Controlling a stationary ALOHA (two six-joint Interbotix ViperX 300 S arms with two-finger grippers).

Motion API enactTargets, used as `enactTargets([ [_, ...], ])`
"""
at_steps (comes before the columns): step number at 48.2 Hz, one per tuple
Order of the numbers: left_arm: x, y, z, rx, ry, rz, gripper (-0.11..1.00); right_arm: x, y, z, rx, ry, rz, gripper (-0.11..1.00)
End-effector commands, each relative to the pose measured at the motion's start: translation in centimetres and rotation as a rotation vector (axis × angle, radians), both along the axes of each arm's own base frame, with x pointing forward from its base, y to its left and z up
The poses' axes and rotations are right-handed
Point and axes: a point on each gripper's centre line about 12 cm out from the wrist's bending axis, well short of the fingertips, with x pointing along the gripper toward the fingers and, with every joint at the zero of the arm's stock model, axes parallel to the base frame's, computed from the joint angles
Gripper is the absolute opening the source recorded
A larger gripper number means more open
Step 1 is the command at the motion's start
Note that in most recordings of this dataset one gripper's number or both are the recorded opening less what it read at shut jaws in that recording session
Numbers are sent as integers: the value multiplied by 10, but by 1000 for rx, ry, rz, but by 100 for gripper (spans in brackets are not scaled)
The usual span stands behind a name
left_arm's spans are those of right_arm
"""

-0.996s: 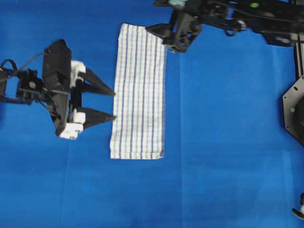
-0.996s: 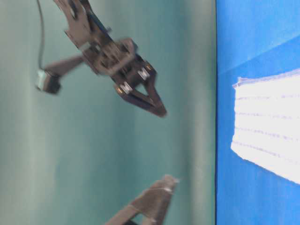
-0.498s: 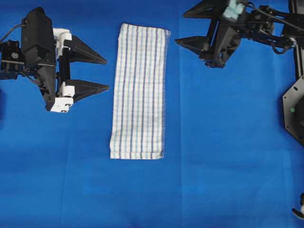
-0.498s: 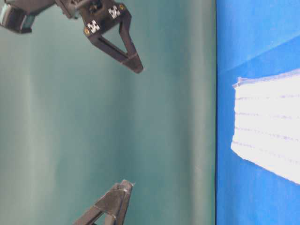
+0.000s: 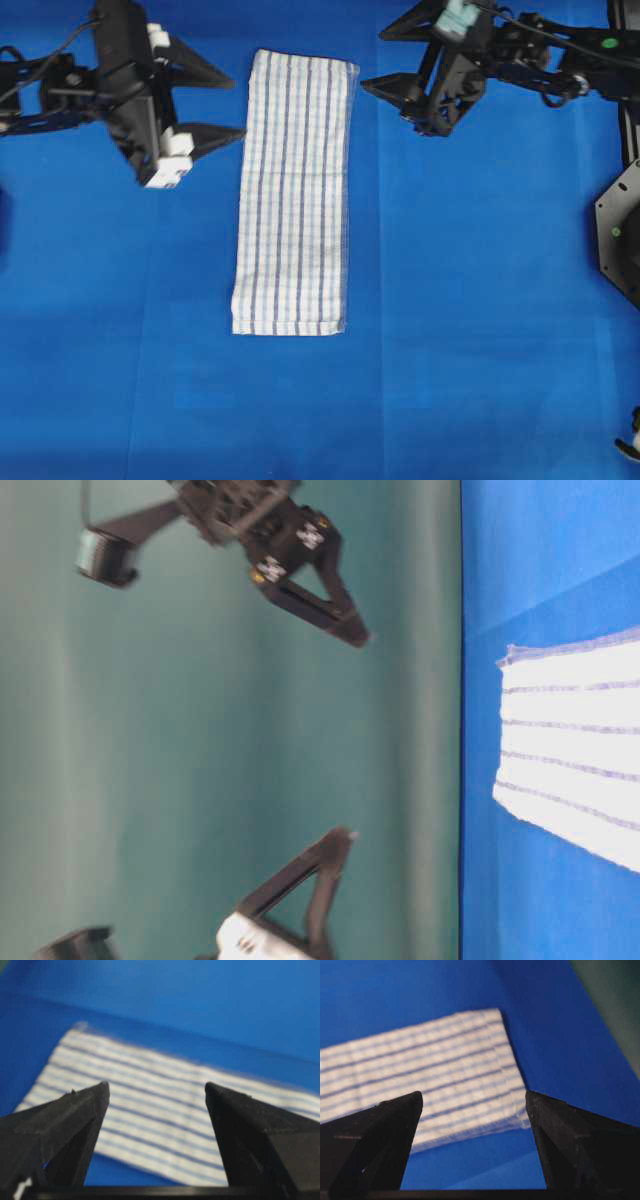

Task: Fold the blue towel.
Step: 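Move both grippers to the strip's top corners and grasp them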

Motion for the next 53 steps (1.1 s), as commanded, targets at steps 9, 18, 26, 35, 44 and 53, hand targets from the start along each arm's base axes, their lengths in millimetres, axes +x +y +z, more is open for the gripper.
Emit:
enactTargets([
  [9, 12, 57, -28, 33, 8, 130, 71, 12, -27, -26, 43, -26, -100, 85],
  [18, 20, 81, -53, 29, 32, 179, 71, 20, -38, -51, 64, -12, -137, 85],
  [26, 28, 95, -77, 22, 56, 202, 71, 26, -48, -71, 83, -4, -175, 85],
  [35, 30, 107, -102, 13, 82, 225, 71, 30, -55, -94, 98, 6, -208, 85],
  [44, 32, 112, -120, 4, 105, 234, 71, 29, -62, -114, 117, 28, -241, 84],
  [53, 38, 115, -134, -4, 123, 233, 60, 29, -62, -118, 121, 36, -243, 78],
])
